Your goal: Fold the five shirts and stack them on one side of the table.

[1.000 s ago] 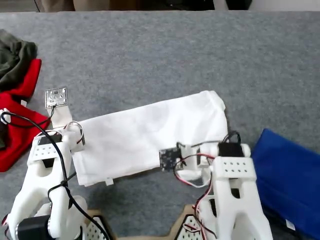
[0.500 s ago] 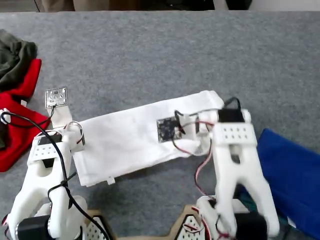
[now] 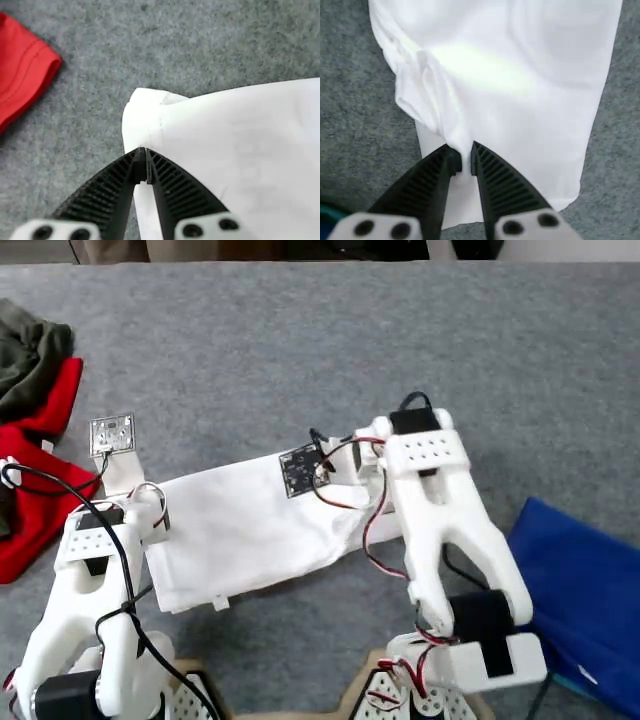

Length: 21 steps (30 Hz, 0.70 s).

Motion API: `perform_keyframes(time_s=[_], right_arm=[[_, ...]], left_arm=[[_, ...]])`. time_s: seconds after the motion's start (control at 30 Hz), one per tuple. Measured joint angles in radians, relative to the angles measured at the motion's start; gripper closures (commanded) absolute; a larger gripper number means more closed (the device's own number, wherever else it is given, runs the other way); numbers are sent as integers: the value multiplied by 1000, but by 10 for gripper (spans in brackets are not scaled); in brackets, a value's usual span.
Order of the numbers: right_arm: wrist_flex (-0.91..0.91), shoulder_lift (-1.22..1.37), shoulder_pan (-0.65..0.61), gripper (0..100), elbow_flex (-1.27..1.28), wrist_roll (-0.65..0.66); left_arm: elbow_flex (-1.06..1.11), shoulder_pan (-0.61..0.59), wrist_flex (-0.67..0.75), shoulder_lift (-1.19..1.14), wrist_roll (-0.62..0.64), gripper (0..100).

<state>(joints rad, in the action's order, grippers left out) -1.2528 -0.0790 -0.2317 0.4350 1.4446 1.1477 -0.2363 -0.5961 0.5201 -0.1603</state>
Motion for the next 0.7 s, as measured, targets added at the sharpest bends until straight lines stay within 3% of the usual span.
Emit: perform_keyframes(time_s=[0.17,0.3,0.4,0.6,0.7], right_arm=[[0,57,-3,957,-41,14],[5,97,-3,754,-61,14],[29,97,-2,664,-63,14],[89,52,18,692,-63,-55],[91,-3,40,819,-63,-83]], left_arm=[[0,0,0,0,0,978],[0,0,0,0,0,978],[0,0,0,0,0,978],[0,18,0,0,-2,978],[0,18,0,0,-2,978]])
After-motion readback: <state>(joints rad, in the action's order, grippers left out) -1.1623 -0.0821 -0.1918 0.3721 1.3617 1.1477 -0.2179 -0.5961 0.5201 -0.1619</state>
